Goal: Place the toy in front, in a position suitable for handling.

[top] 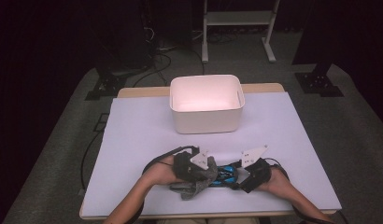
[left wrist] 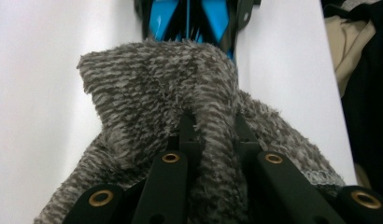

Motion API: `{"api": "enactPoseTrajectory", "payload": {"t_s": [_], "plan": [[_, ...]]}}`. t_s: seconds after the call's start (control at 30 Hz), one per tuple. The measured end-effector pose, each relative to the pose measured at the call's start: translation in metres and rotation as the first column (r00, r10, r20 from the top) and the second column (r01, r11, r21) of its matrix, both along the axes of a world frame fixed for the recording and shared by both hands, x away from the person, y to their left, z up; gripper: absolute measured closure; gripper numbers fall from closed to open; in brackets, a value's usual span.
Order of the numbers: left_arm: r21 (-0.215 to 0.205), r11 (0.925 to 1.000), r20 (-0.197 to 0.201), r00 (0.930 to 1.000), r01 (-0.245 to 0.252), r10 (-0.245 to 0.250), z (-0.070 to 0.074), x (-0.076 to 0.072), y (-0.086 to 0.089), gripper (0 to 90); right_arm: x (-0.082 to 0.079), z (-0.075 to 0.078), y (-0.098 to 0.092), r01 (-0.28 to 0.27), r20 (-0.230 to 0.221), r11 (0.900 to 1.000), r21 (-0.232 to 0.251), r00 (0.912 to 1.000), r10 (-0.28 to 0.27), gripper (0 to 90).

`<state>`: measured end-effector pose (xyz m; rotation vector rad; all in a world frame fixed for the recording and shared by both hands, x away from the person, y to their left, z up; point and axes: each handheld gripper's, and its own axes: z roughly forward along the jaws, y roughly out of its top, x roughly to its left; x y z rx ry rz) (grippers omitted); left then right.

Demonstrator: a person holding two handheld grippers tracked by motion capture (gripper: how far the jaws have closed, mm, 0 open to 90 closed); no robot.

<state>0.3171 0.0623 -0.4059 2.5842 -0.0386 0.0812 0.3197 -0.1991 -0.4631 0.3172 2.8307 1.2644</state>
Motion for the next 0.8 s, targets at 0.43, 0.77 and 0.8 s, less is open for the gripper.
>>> {"api": "enactPoseTrajectory", "payload": {"t_s": [0.43,0.77,0.8], "plan": [[-0.029,0.9904,-0.023,0.9906,-0.135,0.135,-0.009,0.018,0.044,79.4,0.0,0.0,0.0,0.002,0.0,1.0,-0.001,1.0,-0.002,23.7],[-0.06,0.9957,-0.025,0.9972,-0.071,0.07,-0.002,0.023,0.006,79.4,0.0,0.0,0.0,0.002,0.0,1.0,0.0,1.0,-0.002,23.7],[-0.056,0.9966,-0.021,0.998,-0.06,0.059,-0.001,0.023,0.0,79.4,0.0,0.0,0.0,0.002,0.0,1.0,0.0,1.0,-0.002,23.7]]}}
